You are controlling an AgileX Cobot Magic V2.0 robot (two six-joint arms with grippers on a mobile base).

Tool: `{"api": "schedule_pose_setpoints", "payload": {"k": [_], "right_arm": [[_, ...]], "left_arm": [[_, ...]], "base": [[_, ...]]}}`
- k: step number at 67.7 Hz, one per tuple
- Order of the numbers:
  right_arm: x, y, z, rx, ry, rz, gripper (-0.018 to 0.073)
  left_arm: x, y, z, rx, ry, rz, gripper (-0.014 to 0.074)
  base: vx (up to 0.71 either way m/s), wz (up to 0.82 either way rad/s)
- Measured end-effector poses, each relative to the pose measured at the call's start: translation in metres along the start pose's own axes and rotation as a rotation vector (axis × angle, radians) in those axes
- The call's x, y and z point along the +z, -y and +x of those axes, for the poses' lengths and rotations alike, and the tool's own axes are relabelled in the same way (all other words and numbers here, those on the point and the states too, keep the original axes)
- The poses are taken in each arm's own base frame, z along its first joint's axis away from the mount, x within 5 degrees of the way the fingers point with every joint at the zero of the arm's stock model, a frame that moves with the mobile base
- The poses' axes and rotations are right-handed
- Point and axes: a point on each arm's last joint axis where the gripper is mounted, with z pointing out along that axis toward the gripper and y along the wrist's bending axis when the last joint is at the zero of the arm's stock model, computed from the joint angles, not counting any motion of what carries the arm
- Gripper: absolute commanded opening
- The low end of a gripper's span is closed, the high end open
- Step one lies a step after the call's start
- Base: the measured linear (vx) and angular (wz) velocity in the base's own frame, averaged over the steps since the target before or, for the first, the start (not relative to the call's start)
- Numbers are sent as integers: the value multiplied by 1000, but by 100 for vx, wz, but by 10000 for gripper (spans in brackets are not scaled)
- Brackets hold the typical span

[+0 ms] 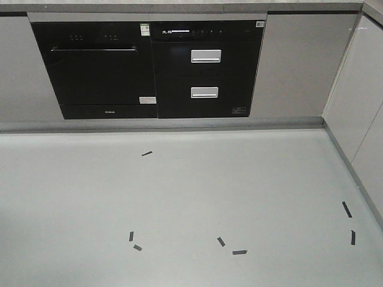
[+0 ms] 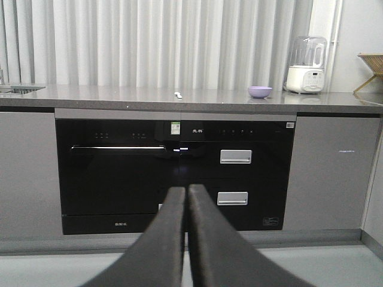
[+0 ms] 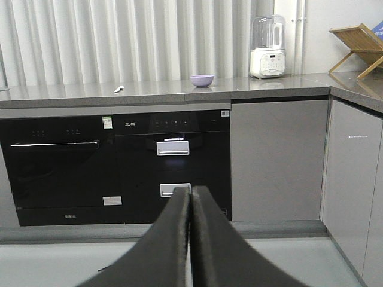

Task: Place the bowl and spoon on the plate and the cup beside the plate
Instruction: 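Drive the base toward the counter holding the spoon and bowl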

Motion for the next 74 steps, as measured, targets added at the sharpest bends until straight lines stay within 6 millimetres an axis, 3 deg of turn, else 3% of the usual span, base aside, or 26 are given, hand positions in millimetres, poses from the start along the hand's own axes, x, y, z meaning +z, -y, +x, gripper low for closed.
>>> {"api": "schedule_pose_setpoints", "payload": {"k": [74], "right_arm": [[0,0,0,0,0,0,-11]], "left_arm": [[0,0,0,0,0,0,-6]], "base": [[0,0]]}}
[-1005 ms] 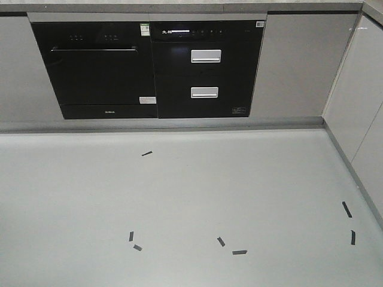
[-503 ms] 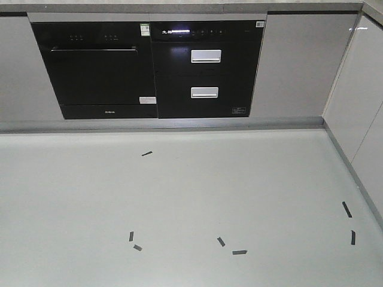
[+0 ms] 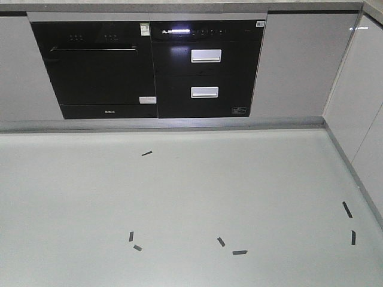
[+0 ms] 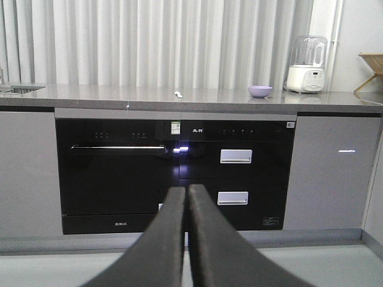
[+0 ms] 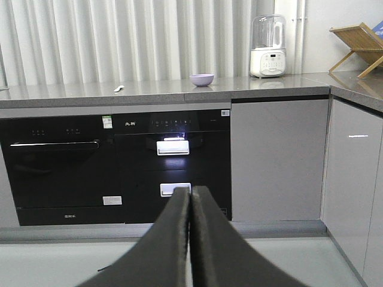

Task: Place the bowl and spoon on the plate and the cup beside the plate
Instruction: 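Drive the base toward the counter holding the spoon and bowl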

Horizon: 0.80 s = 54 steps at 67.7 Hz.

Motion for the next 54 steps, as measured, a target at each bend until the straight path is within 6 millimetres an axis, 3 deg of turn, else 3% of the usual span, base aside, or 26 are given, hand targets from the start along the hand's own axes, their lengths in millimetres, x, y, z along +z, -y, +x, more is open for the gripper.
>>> {"api": "schedule_pose_setpoints", "payload": {"k": [54], "right_arm": [[0,0,0,0,0,0,-11]], "left_arm": [[0,0,0,0,0,0,-6]], "base": [[6,-6]]}}
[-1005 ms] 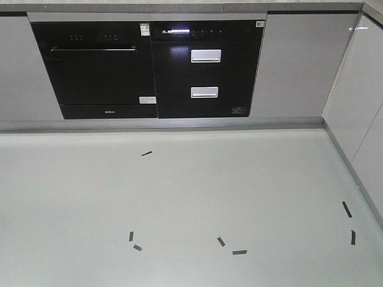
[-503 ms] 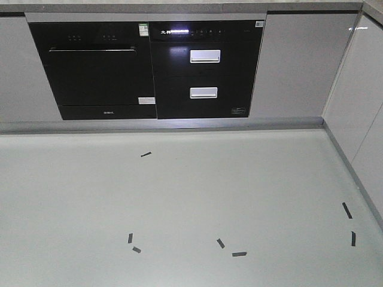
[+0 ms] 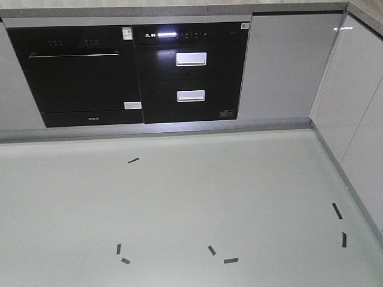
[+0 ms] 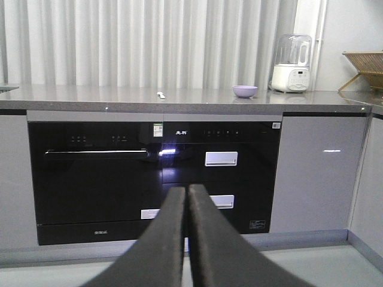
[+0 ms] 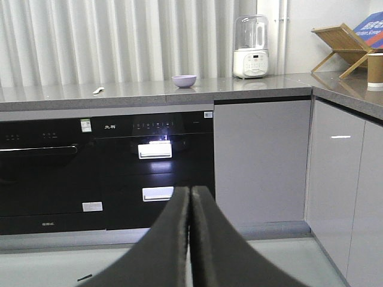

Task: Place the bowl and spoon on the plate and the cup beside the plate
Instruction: 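Drive the base toward the counter holding the spoon and bowl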

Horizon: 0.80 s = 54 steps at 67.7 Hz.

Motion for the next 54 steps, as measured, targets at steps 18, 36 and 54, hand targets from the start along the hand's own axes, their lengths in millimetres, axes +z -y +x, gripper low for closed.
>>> {"api": "schedule_pose_setpoints", "payload": {"k": [18,36,54], "right_arm": [[0,0,0,0,0,0,-11],[0,0,0,0,0,0,-11],[0,0,0,0,0,0,-11]], "left_arm": [[0,0,0,0,0,0,-6],[0,0,0,0,0,0,-6],[0,0,0,0,0,0,-6]], "base": [[14,-6],[17,0],[20,3]]}}
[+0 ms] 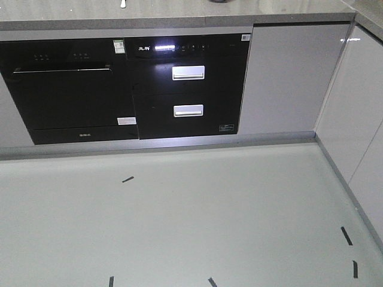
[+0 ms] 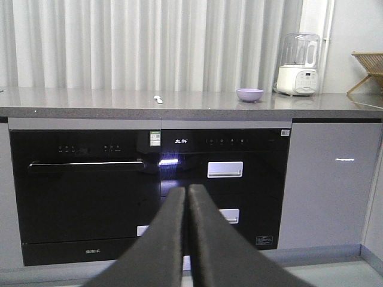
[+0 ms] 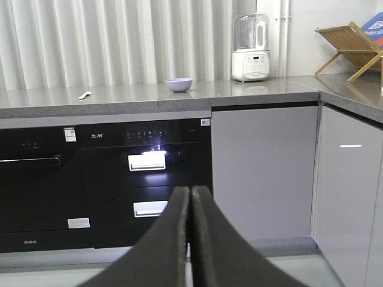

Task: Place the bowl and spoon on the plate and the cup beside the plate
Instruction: 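Drive the base toward the counter holding the spoon and bowl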

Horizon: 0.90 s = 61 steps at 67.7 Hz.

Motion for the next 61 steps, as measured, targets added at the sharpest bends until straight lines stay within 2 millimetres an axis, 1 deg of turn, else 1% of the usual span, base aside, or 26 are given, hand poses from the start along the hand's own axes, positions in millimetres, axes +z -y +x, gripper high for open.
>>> {"api": "schedule_pose_setpoints", "payload": {"k": [61], "right_arm": [[0,0,0,0,0,0,-11]], "left_arm": [[0,0,0,0,0,0,-6]], "base": [[22,1]]}}
